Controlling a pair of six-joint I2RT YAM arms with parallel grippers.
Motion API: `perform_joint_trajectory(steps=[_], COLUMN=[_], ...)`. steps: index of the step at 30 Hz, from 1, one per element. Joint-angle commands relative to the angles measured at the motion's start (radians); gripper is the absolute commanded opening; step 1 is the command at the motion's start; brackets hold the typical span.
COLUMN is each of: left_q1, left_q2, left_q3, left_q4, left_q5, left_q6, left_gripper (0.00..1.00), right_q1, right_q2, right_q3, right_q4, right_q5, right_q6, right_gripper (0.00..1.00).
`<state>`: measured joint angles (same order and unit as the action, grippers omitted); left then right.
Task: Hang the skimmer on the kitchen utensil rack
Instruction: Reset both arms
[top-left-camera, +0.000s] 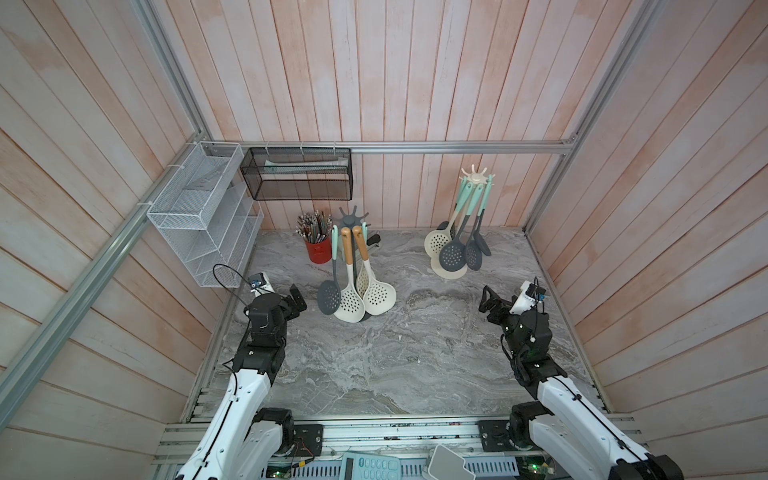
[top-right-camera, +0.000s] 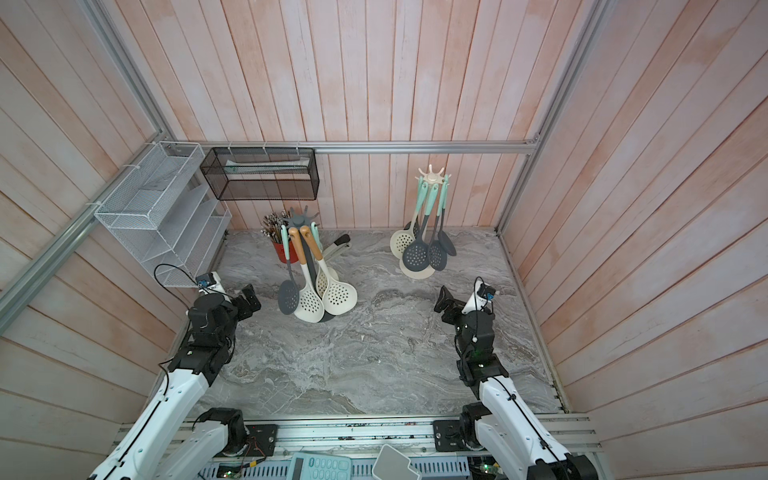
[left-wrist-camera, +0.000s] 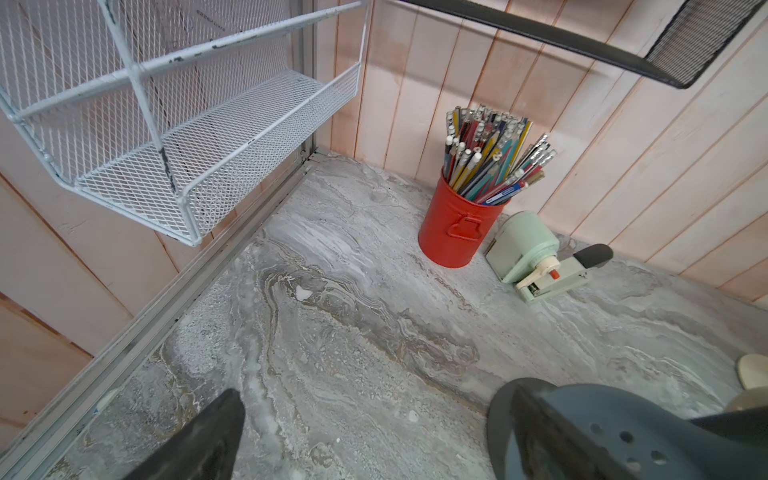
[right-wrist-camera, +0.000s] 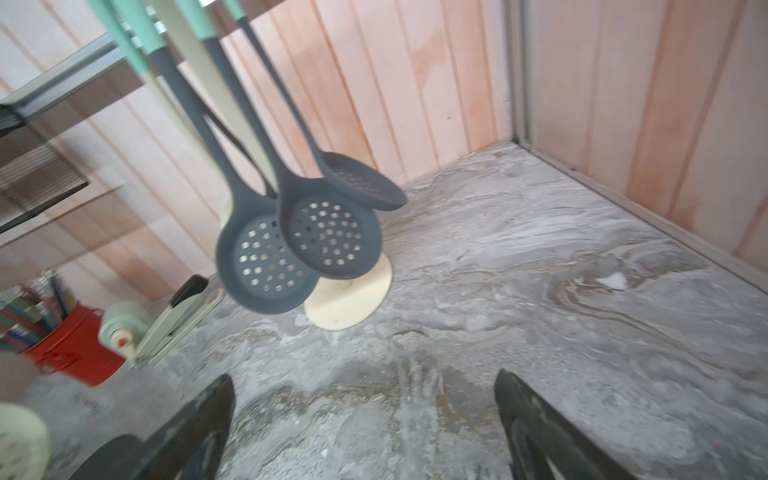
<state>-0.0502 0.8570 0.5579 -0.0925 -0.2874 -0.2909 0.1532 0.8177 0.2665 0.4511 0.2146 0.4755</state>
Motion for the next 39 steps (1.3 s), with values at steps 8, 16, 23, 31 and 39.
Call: perform_joint_trajectory(steps=[8, 16, 23, 31, 39], left_q1=[0.169, 0.171, 0.170, 0.171, 0.176], left_q2=[0.156, 0.323, 0.455, 0.492, 0.545], left_q3=[0.014, -0.013, 0.005, -0.070, -0.128], left_q4=[0.104, 0.249, 0.344, 0.583, 0.784], left_q5=[0.115, 0.201, 0.266, 0.291, 0.368], left_q6=[-0.002, 0.055, 0.114, 0.177, 0.162], left_gripper=[1.00, 1.00, 1.00, 1.00, 1.00], right_q1=[-0.157, -0.183, -0.182, -0.176, -0.153], right_q2=[0.075, 0.192, 0.347, 0.462, 0.518], right_q3=[-0.061, -0.046, -0.043, -0.011, 0.006], right_q4=[0.161, 0.224, 0.330, 0.413, 0.492], right_q5=[0.206, 0.191, 0.127, 0.073, 0.105], right_q6=[0.036, -0.073, -0.172, -0.278, -0.382], right_gripper=[0.99, 0.98, 0.98, 0.98, 0.99])
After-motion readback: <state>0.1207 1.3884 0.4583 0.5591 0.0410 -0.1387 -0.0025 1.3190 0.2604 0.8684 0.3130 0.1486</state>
